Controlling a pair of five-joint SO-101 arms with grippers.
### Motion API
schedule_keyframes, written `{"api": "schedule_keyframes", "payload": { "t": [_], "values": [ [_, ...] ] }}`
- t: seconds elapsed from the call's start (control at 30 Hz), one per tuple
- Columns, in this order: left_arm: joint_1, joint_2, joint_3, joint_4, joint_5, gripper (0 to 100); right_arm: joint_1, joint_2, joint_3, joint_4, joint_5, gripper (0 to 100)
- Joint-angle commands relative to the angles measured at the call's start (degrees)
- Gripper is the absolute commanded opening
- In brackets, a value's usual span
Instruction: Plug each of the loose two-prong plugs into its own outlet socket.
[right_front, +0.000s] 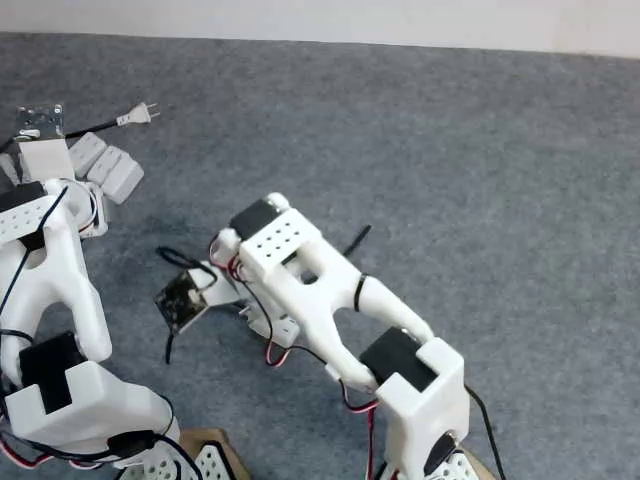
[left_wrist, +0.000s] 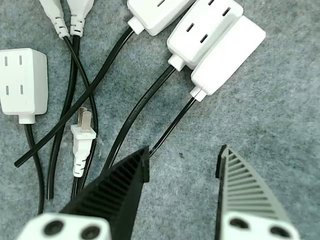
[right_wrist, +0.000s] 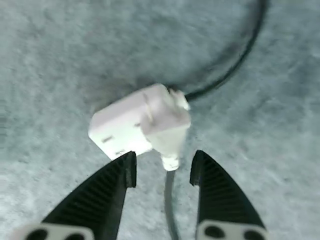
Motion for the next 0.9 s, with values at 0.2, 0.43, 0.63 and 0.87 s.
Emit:
{"api": "schedule_keyframes", "payload": {
  "t": [0.2, 0.43, 0.63, 0.87],
  "values": [
    [-0.31, -0.22, -2.77, 0.62, -0.35, 23, -0.92, -0.84, -0.04, -3.56, -3.96, 18.0],
    [-1.36, -0.48, -2.86, 0.62, -0.35, 23, -0.66, -0.84, 1.80, -3.47, -3.60, 18.0],
    [-1.36, -0.48, -2.86, 0.62, -0.44, 23, -0.66, -0.84, 2.59, -3.56, -3.52, 18.0],
    [-1.36, -0.57, -2.86, 0.79, -0.44, 23, -0.66, -0.84, 3.12, -5.58, -3.96, 4.4]
  ]
}}
